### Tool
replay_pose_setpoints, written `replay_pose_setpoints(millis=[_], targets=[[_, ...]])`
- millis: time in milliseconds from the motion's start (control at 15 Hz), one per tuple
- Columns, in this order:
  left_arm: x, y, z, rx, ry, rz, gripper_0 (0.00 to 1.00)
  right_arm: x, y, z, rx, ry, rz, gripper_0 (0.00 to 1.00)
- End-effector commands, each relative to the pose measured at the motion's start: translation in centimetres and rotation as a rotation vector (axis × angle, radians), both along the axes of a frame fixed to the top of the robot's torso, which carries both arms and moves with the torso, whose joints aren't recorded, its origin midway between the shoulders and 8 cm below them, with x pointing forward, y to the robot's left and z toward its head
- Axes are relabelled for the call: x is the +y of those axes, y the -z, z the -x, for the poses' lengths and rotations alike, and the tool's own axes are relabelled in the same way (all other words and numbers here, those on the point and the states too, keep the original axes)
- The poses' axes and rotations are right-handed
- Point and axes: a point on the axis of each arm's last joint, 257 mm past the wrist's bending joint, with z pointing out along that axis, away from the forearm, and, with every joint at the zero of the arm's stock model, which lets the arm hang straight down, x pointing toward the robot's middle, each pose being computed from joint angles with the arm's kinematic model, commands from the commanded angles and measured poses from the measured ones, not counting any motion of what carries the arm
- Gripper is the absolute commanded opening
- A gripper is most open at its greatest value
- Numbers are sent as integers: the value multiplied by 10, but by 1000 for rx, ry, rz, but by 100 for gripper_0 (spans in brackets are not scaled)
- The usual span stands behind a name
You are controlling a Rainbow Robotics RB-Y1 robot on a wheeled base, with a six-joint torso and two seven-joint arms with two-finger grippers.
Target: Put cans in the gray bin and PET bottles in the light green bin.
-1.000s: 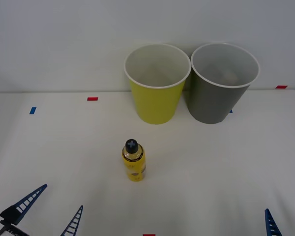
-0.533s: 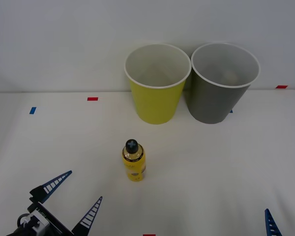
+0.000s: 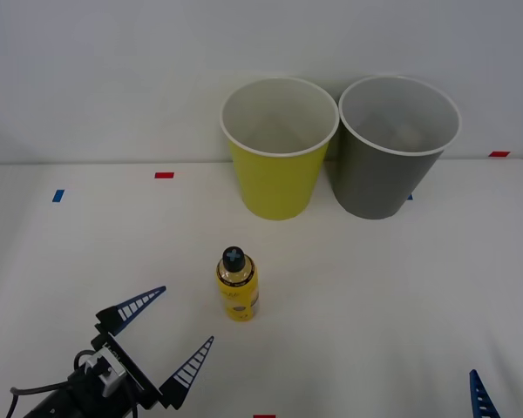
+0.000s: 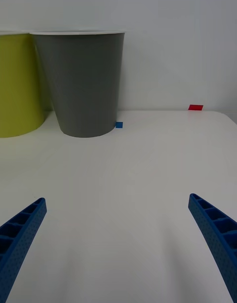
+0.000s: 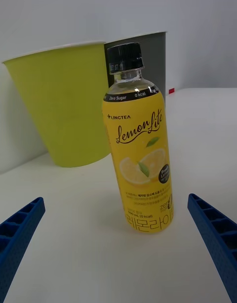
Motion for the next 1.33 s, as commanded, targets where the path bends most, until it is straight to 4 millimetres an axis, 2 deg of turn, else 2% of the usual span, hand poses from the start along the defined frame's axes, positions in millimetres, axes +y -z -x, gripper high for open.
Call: replay_pose_setpoints(millis=[67,800,1333], targets=[[-14,1,-9,16,27,11,100,0,0,0,0,0,0,100],[-64,-17,-28,30,89,91,100,0,0,0,0,0,0,100],[-86,-21,-48,45,103,75,100,0,0,0,0,0,0,100]])
